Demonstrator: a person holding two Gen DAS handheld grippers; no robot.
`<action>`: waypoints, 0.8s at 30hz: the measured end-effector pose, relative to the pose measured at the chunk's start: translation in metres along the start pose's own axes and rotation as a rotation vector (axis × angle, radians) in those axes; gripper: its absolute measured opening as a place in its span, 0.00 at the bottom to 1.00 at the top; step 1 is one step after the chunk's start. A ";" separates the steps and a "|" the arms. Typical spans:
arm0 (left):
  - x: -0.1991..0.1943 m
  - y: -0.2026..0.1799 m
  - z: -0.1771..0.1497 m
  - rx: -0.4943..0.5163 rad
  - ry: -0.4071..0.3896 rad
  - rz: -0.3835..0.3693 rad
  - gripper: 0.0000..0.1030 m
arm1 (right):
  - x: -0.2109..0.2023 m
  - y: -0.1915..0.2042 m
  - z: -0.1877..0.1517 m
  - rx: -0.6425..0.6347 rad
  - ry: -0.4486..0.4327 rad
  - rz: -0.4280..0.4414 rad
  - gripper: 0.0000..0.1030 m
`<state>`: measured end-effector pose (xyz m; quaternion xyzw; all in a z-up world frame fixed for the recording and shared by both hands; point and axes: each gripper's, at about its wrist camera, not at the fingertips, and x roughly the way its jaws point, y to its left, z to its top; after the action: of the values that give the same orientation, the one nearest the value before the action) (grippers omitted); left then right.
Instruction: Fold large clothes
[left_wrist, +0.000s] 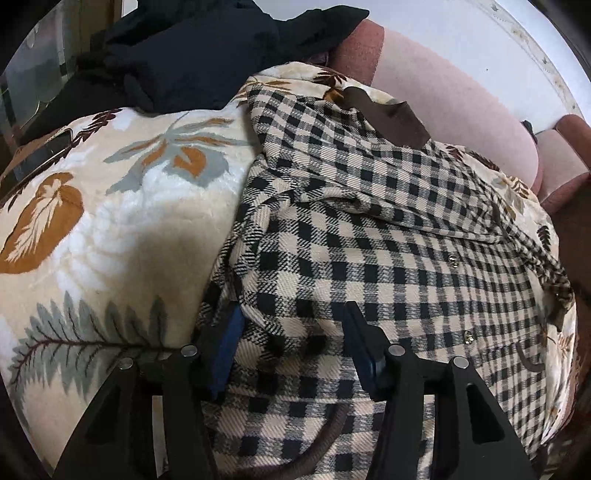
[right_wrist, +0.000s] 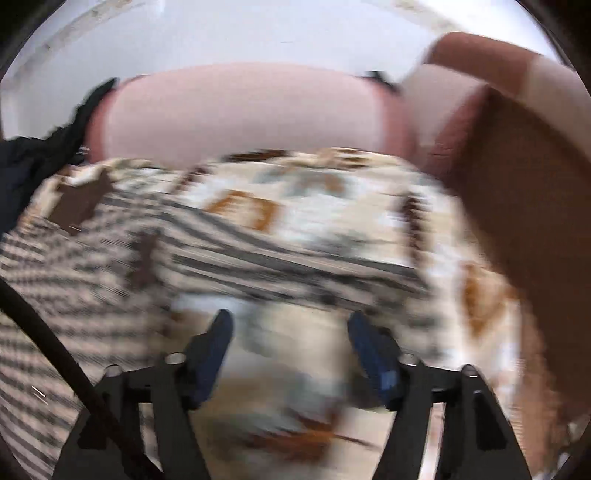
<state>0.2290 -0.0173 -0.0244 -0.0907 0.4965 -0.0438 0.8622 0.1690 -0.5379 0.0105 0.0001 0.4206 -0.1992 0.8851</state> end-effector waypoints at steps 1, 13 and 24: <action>-0.001 -0.002 0.000 0.002 -0.003 0.001 0.55 | 0.000 -0.020 -0.008 0.043 0.016 -0.016 0.73; 0.008 -0.030 -0.006 0.104 -0.025 0.097 0.56 | 0.074 -0.096 -0.023 0.342 0.187 0.109 0.09; 0.013 -0.039 -0.003 0.110 -0.011 0.070 0.56 | 0.017 -0.188 0.014 0.392 0.067 -0.185 0.40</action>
<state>0.2334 -0.0581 -0.0297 -0.0260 0.4915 -0.0406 0.8695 0.1232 -0.7196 0.0384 0.1401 0.4014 -0.3573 0.8316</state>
